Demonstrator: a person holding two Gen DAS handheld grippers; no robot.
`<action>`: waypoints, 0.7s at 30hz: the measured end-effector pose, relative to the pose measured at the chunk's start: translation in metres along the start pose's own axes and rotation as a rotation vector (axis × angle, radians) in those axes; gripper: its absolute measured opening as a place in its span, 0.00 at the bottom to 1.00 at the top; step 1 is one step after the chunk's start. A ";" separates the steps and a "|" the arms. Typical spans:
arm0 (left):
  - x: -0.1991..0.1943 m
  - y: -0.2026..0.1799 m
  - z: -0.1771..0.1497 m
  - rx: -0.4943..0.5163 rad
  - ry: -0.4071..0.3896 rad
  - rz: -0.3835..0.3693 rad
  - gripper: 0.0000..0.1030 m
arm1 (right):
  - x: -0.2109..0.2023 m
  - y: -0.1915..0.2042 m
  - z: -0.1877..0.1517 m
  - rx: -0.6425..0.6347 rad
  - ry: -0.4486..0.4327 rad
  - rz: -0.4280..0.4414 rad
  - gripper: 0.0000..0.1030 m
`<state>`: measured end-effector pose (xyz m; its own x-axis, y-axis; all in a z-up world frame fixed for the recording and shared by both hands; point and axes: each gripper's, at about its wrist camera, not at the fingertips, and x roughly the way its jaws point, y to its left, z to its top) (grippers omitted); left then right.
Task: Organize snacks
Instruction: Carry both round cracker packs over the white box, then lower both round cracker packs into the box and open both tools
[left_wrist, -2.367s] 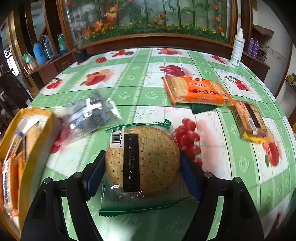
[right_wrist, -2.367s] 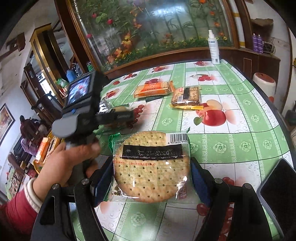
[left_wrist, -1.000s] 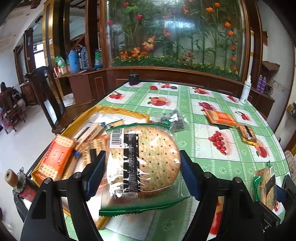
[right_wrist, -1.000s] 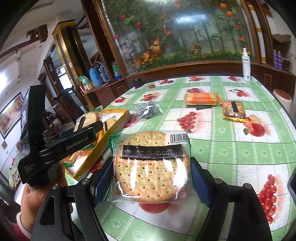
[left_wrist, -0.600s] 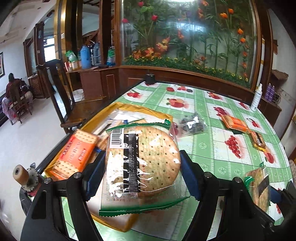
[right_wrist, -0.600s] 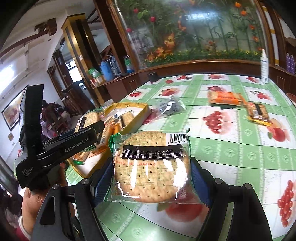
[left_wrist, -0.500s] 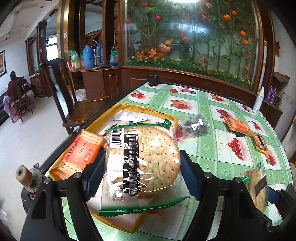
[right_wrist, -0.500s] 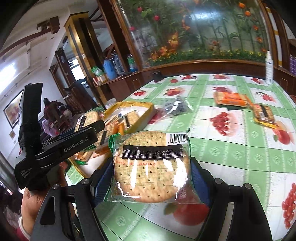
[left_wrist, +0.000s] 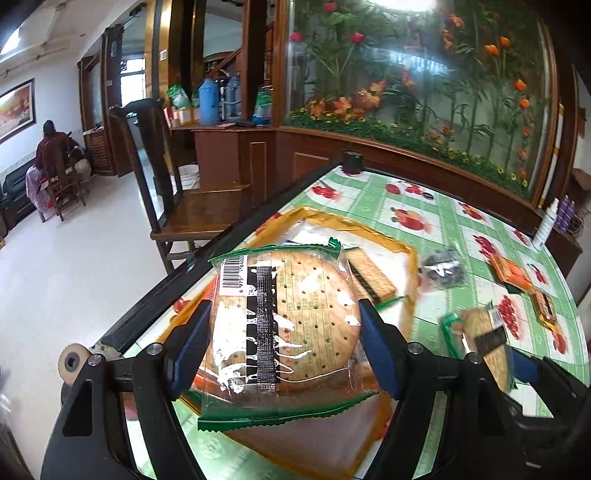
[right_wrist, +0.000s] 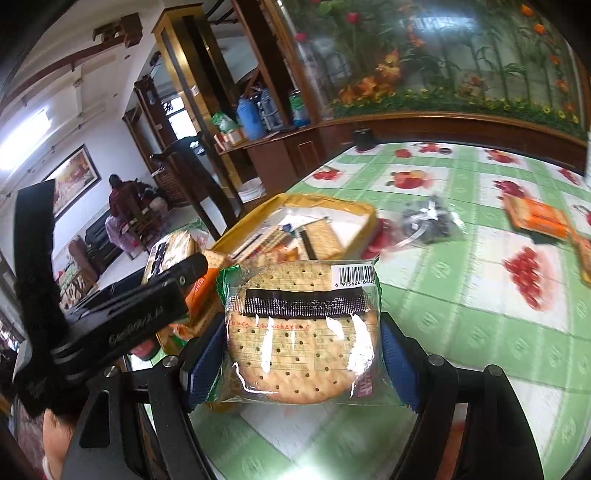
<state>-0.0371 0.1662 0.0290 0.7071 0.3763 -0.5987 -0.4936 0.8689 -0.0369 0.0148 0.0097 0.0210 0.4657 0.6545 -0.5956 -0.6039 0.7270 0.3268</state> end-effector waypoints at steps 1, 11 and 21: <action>0.003 0.003 0.001 0.000 0.004 0.003 0.74 | 0.007 0.004 0.004 -0.008 0.005 0.004 0.77; 0.040 0.029 0.017 -0.035 0.056 0.041 0.74 | 0.064 0.027 0.047 -0.040 0.018 0.012 0.77; 0.065 0.037 0.022 -0.027 0.099 0.062 0.74 | 0.111 0.014 0.065 -0.020 0.058 -0.009 0.77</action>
<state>0.0016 0.2296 0.0066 0.6218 0.3940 -0.6769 -0.5491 0.8356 -0.0181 0.1005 0.1065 0.0072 0.4330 0.6344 -0.6404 -0.6131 0.7280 0.3067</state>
